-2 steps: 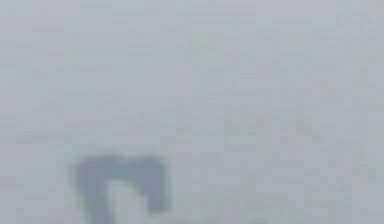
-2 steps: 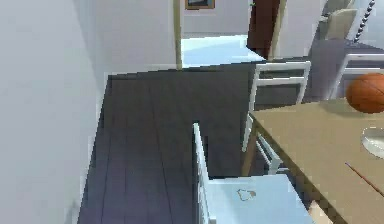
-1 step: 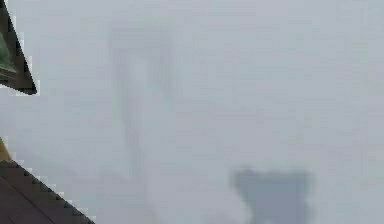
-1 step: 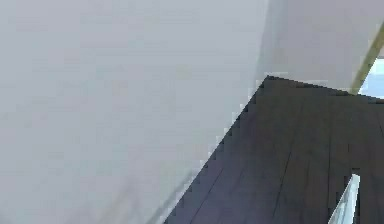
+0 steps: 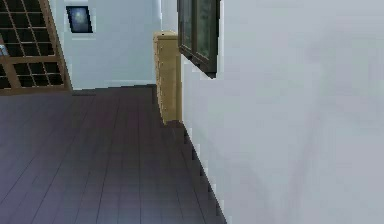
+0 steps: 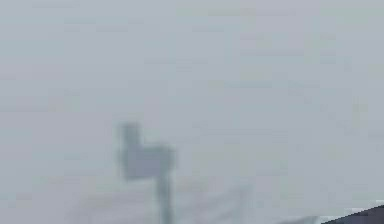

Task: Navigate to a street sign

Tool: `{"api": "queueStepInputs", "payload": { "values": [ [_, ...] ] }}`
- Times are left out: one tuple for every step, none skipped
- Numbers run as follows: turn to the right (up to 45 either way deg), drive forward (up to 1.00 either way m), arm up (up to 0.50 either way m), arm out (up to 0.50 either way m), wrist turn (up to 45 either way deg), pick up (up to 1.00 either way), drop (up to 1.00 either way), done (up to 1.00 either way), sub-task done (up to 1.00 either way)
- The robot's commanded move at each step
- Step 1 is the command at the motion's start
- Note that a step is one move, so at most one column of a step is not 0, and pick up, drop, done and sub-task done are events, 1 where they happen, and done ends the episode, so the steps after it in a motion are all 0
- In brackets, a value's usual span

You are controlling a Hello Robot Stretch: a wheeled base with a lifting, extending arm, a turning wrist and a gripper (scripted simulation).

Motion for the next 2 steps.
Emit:
{"api": "queueStepInputs", "payload": {
  "values": [
    [-12.0,0.0,0.0,0.0,0.0,0.0,0.0,0.0,0.0],
    [0.0,0.1,0.0,0.0,0.0,0.0,0.0,0.0,0.0]
  ]
}}
